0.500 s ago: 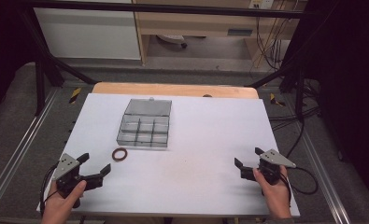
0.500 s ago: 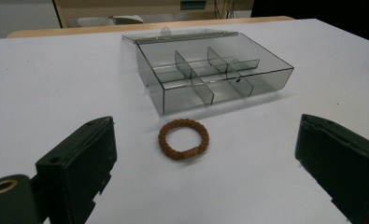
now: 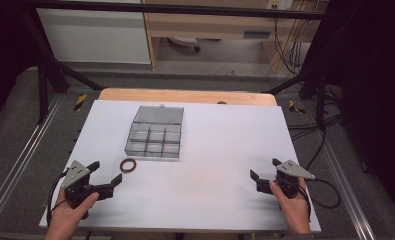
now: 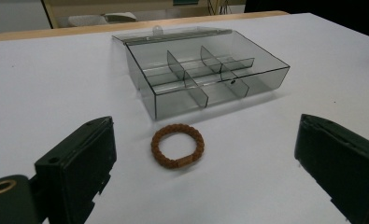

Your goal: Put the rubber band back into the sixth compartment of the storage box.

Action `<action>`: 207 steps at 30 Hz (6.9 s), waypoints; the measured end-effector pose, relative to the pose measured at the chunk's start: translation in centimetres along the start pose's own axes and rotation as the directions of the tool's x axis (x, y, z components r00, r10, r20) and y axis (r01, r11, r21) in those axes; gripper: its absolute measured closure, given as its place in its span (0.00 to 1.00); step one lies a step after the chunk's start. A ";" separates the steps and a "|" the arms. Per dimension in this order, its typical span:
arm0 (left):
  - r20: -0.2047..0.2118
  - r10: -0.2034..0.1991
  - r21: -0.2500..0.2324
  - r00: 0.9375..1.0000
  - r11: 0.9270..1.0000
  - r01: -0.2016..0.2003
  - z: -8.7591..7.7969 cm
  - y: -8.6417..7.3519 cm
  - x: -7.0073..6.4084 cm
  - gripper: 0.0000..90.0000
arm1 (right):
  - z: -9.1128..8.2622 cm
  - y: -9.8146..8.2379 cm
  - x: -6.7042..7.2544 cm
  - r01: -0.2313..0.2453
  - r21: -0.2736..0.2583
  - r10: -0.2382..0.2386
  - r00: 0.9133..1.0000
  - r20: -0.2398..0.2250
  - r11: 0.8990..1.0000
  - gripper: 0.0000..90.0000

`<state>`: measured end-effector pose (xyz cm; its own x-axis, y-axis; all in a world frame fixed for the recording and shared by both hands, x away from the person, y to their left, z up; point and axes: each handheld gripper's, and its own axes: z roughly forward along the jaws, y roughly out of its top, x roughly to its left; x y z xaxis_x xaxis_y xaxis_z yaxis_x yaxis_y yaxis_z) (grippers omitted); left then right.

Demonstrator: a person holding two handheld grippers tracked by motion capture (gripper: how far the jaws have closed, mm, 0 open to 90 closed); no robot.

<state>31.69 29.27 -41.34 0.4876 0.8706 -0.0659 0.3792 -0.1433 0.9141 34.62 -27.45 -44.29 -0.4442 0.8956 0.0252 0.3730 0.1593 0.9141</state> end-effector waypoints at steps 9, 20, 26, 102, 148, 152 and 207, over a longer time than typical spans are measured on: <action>0.006 0.018 -0.005 1.000 1.000 -0.018 0.9 1.1 0.0 0.06 | 0.1 0.0 0.1 0.011 0.003 -0.011 1.000 -0.006 1.000 0.05; 0.017 0.035 0.033 0.999 0.999 -0.035 3.7 1.9 0.2 0.07 | 0.3 0.0 0.4 0.014 0.018 -0.014 1.000 -0.018 1.000 0.04; 0.030 0.052 0.065 0.998 0.996 -0.054 5.2 1.9 0.2 0.07 | 0.3 0.0 0.4 0.013 0.020 -0.013 1.000 -0.018 1.000 0.04; 0.101 0.057 0.275 0.993 0.958 -0.083 7.1 0.1 1.0 0.95 | 0.8 -0.1 0.5 0.007 0.047 -0.005 0.999 -0.040 0.999 0.05; 0.155 0.003 0.025 0.988 1.000 -0.007 6.5 6.2 -2.4 0.95 | 1.0 -0.1 1.2 0.005 0.071 -0.002 0.999 -0.052 0.997 0.04; 0.161 0.002 0.014 0.987 1.000 -0.005 7.1 6.6 -2.6 0.95 | 0.9 -0.1 1.2 0.005 0.069 -0.002 0.999 -0.054 0.998 0.04; 0.163 0.037 0.033 0.986 0.999 -0.043 13.7 10.0 -4.4 0.95 | 0.6 0.0 1.0 -0.001 0.044 0.004 0.998 -0.069 0.999 0.03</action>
<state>44.09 17.61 -37.42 0.6232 0.7760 -0.0966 0.3840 -0.1961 0.9023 34.62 -26.36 -44.52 -0.4978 0.8654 0.0569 0.4088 0.1763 0.8955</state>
